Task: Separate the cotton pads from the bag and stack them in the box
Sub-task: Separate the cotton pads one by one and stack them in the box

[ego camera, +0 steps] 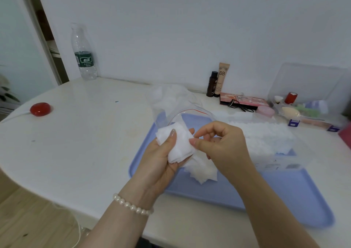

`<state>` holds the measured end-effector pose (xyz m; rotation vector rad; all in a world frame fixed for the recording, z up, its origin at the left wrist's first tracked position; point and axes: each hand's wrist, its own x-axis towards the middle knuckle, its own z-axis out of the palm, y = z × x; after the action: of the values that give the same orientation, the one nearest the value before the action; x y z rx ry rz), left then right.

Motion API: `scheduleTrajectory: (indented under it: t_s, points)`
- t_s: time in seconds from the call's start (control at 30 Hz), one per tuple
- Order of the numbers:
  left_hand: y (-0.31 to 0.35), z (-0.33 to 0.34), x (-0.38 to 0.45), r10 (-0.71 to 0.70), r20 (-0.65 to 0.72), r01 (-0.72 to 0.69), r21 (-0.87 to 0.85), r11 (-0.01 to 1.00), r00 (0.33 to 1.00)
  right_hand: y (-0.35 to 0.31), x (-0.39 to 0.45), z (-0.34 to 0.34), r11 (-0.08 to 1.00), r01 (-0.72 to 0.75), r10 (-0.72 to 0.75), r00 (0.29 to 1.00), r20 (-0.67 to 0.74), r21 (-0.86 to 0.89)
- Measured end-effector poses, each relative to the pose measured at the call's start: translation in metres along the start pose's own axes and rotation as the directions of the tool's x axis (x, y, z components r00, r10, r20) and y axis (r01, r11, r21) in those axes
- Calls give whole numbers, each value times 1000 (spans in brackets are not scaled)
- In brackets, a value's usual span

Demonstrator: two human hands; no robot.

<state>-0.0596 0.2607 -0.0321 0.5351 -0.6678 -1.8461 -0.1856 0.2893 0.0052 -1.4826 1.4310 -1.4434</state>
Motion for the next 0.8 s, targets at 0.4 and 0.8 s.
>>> scheduleTrajectory:
  t_s: [0.4,0.8]
  points:
    - [-3,-2,1,18,18,-20,79,997,1000,13,-3,9,926,134,-157,987,-36,-353]
    - [-9,-4,1,43,139,-72,207,976,989,-1,4,9,936,-318,299,945,133,150]
